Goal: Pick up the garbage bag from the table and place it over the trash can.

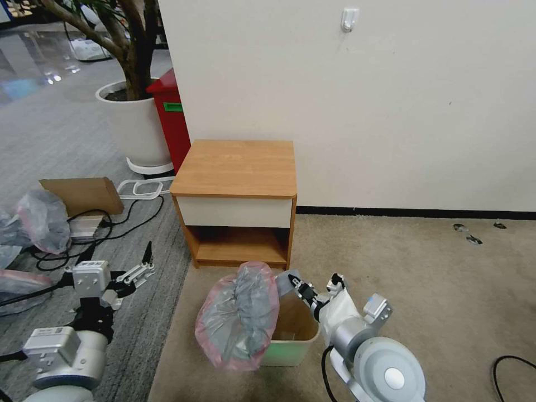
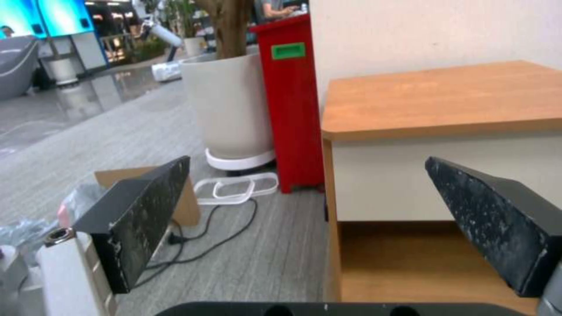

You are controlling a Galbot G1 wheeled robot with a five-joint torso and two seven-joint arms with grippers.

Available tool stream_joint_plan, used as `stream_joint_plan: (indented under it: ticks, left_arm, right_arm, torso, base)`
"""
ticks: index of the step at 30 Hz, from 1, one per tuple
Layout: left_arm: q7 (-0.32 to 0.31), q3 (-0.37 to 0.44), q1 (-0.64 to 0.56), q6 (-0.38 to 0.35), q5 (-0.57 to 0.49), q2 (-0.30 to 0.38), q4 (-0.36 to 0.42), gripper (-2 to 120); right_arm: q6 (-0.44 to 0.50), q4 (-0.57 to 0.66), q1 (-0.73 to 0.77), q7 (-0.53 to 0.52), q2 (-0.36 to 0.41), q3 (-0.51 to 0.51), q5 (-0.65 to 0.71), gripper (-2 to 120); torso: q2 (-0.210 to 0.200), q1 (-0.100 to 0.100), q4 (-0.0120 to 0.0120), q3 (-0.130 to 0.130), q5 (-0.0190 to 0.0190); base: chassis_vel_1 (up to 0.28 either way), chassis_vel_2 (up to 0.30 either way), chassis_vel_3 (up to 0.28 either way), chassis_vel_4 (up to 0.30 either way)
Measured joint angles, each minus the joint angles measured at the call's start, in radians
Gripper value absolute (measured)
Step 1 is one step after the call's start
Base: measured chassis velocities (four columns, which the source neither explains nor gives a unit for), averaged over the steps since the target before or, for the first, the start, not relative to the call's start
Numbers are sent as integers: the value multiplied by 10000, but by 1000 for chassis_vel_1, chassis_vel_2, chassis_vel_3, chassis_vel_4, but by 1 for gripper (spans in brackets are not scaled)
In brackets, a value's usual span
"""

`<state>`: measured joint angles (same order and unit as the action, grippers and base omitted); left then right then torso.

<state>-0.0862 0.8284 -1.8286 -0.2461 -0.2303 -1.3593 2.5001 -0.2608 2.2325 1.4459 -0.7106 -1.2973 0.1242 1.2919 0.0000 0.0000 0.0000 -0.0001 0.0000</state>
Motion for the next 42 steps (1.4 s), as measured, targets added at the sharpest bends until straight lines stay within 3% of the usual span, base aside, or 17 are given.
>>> stream_joint_plan:
  ticks: [3, 10, 23, 29, 31, 36, 38, 40, 42]
  left_arm:
    - [-6, 17, 47, -3, -100, 72, 0, 100]
    - [-10, 10, 194, -10, -203, 191, -9, 100]
    - [-3, -193, 600, -79, -218, 154, -377, 100]
    - [180, -454, 621, -225, -122, 305, -387, 100]
    - [236, -577, 624, -231, -33, 360, -387, 100]
    - [310, -1712, 828, -306, 440, 825, -432, 100]
    - [312, -1977, 900, -342, 475, 912, -439, 100]
    - [302, -2922, 1179, -645, 500, 1177, -471, 100]
    - [302, -3057, 1209, -691, 501, 1211, -481, 100]
  right_arm:
    - [291, -198, -32, -603, -109, -376, -356, 0]
    - [135, -331, -47, -874, -76, -507, -672, 1]
    - [-55, 179, 248, -1764, 329, -256, -848, 49]
    - [-48, 619, 425, -1615, 239, -54, -1781, 73]
    - [-44, 667, 438, -1454, 194, 9, -2073, 76]
    - [-42, 696, 448, -502, 103, 372, -3136, 96]
    - [-42, 676, 459, -356, 98, 445, -3224, 99]
    - [-71, 603, 510, -12, 97, 684, -3329, 100]
    - [-73, 589, 516, 20, 97, 711, -3337, 100]
  torso:
    - [0, 0, 0, 0, 0]
    - [0, 0, 0, 1, 0]
    - [0, 0, 0, 1, 0]
    - [0, 0, 0, 0, 0]
    - [0, 0, 0, 0, 0]
    - [0, 0, 1, 1, 1]
    - [0, 0, 0, 1, 0]
    - [0, 0, -1, 0, 1]
    - [0, 0, -2, 1, 1]
  base:
    - [0, 0, 0, 0]
    - [0, 0, 0, 0]
    - [0, 0, 0, 0]
    - [0, 0, 0, 0]
    - [0, 0, 0, 0]
    - [0, 0, 0, 0]
    - [0, 0, 0, 0]
    - [0, 0, 0, 0]
    - [0, 0, 0, 0]
